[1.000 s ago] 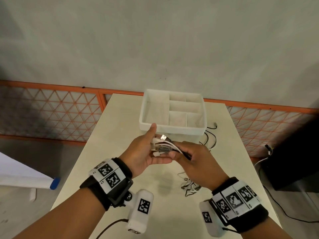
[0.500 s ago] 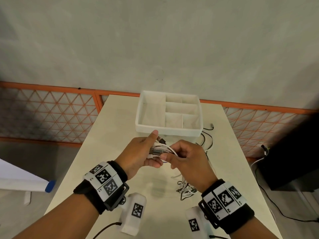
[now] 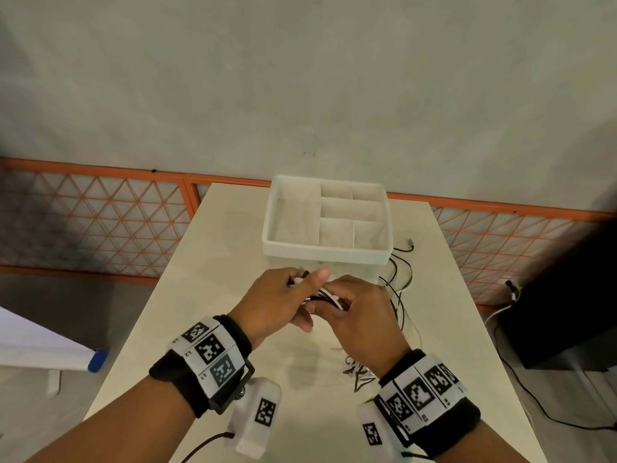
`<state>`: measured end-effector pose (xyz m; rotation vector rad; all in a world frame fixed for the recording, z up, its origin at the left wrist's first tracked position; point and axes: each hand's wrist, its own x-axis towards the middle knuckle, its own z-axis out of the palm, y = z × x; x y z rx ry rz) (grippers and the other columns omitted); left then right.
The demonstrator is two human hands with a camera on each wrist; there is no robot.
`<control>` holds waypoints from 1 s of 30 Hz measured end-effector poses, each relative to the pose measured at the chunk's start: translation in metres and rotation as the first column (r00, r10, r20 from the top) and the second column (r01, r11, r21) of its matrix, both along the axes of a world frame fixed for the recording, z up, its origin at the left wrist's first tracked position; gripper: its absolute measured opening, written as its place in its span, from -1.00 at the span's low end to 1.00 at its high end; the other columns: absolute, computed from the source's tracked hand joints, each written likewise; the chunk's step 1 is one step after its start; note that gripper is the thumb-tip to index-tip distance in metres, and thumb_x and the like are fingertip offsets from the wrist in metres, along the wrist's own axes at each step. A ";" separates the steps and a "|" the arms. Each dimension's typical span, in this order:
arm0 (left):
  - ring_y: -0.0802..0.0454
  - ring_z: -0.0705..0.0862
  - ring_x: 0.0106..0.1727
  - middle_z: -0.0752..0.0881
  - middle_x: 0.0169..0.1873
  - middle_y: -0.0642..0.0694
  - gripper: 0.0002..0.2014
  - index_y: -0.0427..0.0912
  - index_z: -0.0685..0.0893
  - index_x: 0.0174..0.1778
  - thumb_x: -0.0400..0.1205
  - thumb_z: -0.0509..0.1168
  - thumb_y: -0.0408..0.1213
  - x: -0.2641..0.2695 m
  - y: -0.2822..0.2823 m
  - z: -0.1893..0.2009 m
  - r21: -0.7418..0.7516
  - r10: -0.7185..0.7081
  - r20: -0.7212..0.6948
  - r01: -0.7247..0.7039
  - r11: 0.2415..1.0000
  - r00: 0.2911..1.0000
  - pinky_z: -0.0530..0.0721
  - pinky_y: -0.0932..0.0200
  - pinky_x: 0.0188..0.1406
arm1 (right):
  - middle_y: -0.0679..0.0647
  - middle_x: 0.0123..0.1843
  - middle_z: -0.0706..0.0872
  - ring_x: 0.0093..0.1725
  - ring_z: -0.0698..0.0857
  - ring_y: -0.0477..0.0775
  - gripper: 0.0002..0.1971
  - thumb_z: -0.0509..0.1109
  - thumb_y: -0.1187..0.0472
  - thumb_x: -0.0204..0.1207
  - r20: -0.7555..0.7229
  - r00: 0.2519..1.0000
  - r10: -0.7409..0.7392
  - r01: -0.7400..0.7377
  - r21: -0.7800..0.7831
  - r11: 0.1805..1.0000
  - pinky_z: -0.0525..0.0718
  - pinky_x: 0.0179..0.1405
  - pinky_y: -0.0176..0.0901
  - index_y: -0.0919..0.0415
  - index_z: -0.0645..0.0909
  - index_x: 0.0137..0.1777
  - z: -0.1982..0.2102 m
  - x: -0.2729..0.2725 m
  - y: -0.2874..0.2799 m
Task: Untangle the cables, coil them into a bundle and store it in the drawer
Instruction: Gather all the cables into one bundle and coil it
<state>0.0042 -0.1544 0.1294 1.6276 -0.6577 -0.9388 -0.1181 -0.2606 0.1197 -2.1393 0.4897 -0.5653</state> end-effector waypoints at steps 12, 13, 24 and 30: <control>-0.13 0.63 -0.49 0.68 -0.47 -0.20 -0.36 -0.21 0.64 0.18 0.64 0.03 0.31 -0.001 0.001 0.005 -0.104 0.099 -0.136 -0.113 0.988 0.986 0.61 0.16 -0.55 | -0.09 -0.01 0.73 -0.39 0.58 -0.18 -0.78 0.48 0.18 0.62 0.060 0.998 0.026 -0.040 0.248 0.968 0.57 -0.33 -0.32 -0.06 0.81 0.21 -0.007 0.000 0.003; -0.13 0.63 -0.49 0.67 -0.48 -0.19 -0.38 -0.22 0.62 0.18 0.66 0.02 0.29 -0.002 0.000 0.005 -0.103 0.093 -0.136 -0.107 0.989 0.986 0.60 0.16 -0.56 | -0.06 -0.02 0.72 -0.34 0.61 -0.21 -0.78 0.48 0.18 0.62 0.067 0.998 0.019 -0.034 0.238 0.971 0.55 -0.30 -0.38 -0.10 0.81 0.19 -0.008 0.001 0.004; -0.14 0.65 -0.46 0.74 -0.38 -0.28 -0.43 -0.33 0.69 -0.06 0.76 0.04 0.14 -0.002 -0.003 0.007 -0.080 0.143 -0.284 -0.172 0.982 0.948 0.60 0.16 -0.59 | -0.21 -0.37 0.72 -0.51 0.56 -0.15 -0.93 0.47 0.19 0.63 0.138 0.986 -0.094 0.047 0.305 0.951 0.50 -0.50 -0.30 0.10 0.71 -0.10 -0.010 0.000 0.007; -0.16 0.57 -0.44 0.66 -0.38 -0.28 -0.30 -0.33 0.70 -0.14 0.71 -0.02 0.27 -0.007 -0.004 0.000 -0.024 0.083 -0.137 -0.087 0.996 0.987 0.49 0.21 -0.63 | -0.09 -0.18 0.80 -0.45 0.64 -0.21 -0.88 0.56 0.19 0.54 0.120 0.977 -0.176 0.122 0.365 0.923 0.56 -0.37 -0.39 -0.04 0.69 -0.05 -0.012 0.004 0.011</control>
